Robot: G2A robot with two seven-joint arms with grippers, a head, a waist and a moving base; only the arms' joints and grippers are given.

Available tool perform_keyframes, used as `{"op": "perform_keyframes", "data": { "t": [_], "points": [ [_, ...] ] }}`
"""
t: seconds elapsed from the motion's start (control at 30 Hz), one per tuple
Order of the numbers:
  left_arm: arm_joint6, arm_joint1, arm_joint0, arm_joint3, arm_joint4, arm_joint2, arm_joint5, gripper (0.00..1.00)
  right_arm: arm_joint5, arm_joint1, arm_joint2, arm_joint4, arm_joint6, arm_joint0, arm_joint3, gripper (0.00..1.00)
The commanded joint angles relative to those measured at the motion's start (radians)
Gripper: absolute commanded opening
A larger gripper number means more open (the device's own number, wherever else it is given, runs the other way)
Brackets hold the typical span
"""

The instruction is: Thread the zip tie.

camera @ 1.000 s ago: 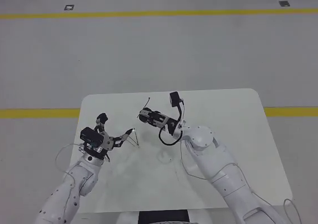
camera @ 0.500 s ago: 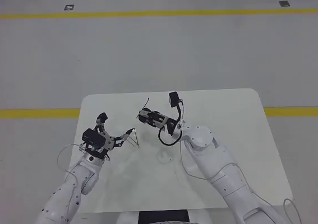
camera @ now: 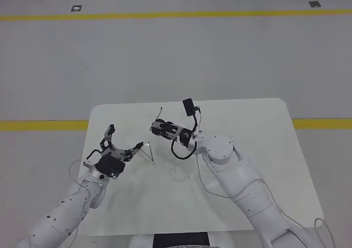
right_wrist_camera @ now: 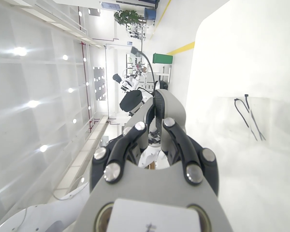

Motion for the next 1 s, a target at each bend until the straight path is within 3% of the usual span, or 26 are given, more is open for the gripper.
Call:
{"op": "perform_keyframes", "data": {
  "t": [0.0,0.07,0.4,0.47,0.63,0.83,0.97],
  "points": [
    [-0.013,0.013,-0.011,-0.012,0.0,0.019,-0.002,1.0,0.01,0.0,-0.005,-0.006,-0.007,0.004,-0.005,0.0],
    [-0.02,0.023,-0.013,-0.023,0.0,0.022,-0.002,1.0,0.014,0.0,-0.008,-0.013,-0.018,0.004,-0.007,0.0],
    [-0.022,0.024,-0.017,-0.02,0.0,0.021,-0.002,1.0,0.017,0.001,-0.009,-0.014,-0.023,0.004,-0.008,0.0],
    [-0.003,0.037,-0.054,0.015,0.0,0.037,-0.002,1.0,0.019,0.001,-0.009,-0.017,-0.031,0.001,-0.008,0.0],
    [0.035,0.087,-0.157,0.08,0.0,0.11,-0.002,1.0,0.113,0.002,-0.016,-0.022,-0.031,0.015,-0.021,0.0],
    [0.055,0.15,-0.269,0.101,0.0,0.242,-0.002,1.0,0.175,-0.004,-0.026,0.021,-0.037,0.038,-0.019,0.0],
    [0.051,0.179,-0.328,0.087,0.0,0.322,-0.002,1.0,0.205,-0.008,-0.035,0.043,-0.049,0.054,-0.002,0.0]
  ]
}}
